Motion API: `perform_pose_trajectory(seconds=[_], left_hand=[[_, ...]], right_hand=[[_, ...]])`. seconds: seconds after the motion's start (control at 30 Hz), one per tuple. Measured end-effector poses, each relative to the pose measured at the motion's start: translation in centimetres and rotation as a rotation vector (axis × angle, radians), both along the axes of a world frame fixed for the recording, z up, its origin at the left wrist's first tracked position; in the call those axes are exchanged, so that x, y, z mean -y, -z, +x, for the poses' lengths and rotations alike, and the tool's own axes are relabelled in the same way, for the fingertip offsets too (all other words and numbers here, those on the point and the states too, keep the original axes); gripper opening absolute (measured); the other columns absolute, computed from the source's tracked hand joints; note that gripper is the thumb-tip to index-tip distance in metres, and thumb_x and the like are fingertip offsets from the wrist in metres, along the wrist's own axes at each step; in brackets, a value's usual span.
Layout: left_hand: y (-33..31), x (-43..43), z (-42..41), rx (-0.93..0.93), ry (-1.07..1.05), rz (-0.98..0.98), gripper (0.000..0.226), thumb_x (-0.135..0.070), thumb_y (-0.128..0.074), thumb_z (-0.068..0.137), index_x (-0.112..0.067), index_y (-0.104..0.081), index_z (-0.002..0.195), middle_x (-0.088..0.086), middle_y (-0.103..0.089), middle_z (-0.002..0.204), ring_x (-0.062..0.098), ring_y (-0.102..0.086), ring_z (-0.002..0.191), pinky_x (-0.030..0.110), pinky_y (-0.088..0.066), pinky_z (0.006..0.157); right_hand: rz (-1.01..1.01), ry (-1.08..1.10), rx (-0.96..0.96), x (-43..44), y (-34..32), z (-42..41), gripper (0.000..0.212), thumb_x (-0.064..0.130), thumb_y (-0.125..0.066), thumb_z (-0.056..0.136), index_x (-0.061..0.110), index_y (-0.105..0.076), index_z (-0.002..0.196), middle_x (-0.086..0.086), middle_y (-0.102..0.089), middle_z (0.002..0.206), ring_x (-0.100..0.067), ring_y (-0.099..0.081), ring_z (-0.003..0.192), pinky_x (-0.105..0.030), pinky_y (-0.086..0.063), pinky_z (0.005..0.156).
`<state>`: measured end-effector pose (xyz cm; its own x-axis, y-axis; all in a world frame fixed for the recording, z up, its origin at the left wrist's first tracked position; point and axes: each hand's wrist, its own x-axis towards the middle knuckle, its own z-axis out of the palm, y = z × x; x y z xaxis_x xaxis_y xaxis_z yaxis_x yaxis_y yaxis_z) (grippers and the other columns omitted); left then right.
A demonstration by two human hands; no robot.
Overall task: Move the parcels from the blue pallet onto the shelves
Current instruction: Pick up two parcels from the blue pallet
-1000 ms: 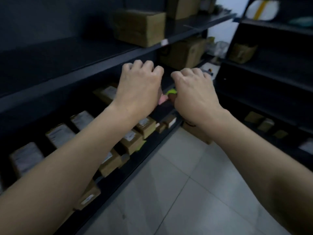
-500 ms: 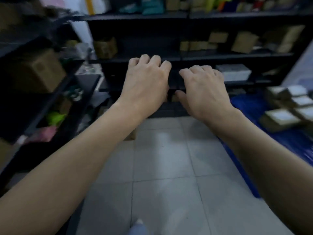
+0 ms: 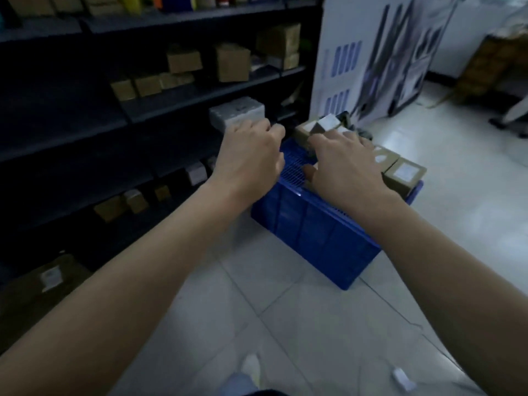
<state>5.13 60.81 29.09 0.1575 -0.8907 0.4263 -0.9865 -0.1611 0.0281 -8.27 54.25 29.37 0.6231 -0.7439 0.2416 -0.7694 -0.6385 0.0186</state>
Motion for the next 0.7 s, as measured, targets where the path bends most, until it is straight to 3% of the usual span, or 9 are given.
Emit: perform_pose_trajectory(seconds=[0.37,0.57,0.7], left_hand=[[2.8,21.5,0.9,-0.082,0.225,0.089,0.033,-0.028,-0.049,0.094,-0.013,-0.055,0.122,0.006,-0.059,0.116,0.026,-0.052,0.107,0.040,-0.040,0.090],[4.6,32.8,1.4,-0.117,0.196,0.117,0.029,-0.027,-0.049,0.093,-0.014,-0.056,0.117,0.005,-0.059,0.111,0.026,-0.052,0.104,0.041,-0.040,0.091],[5.1,40.8,2.3,-0.170,0.127,0.157,0.028,-0.026,-0.050,0.093,-0.014,-0.056,0.117,0.007,-0.058,0.110,0.027,-0.052,0.104,0.042,-0.041,0.092]], right_hand=[[0.051,0.321,0.046,19.0,3.0,-2.0,0.039,0.030,-0.055,0.090,0.012,-0.056,0.125,-0.014,-0.058,0.124,-0.034,-0.051,0.114,-0.043,-0.039,0.093],[0.059,0.284,0.068,31.6,5.2,-1.6,0.035,0.030,-0.055,0.090,0.012,-0.056,0.119,-0.013,-0.059,0.114,-0.033,-0.054,0.104,-0.039,-0.039,0.077],[0.141,0.233,0.090,40.7,6.1,-1.1,0.036,0.032,-0.055,0.090,0.012,-0.054,0.120,-0.012,-0.057,0.115,-0.034,-0.053,0.106,-0.041,-0.043,0.081]])
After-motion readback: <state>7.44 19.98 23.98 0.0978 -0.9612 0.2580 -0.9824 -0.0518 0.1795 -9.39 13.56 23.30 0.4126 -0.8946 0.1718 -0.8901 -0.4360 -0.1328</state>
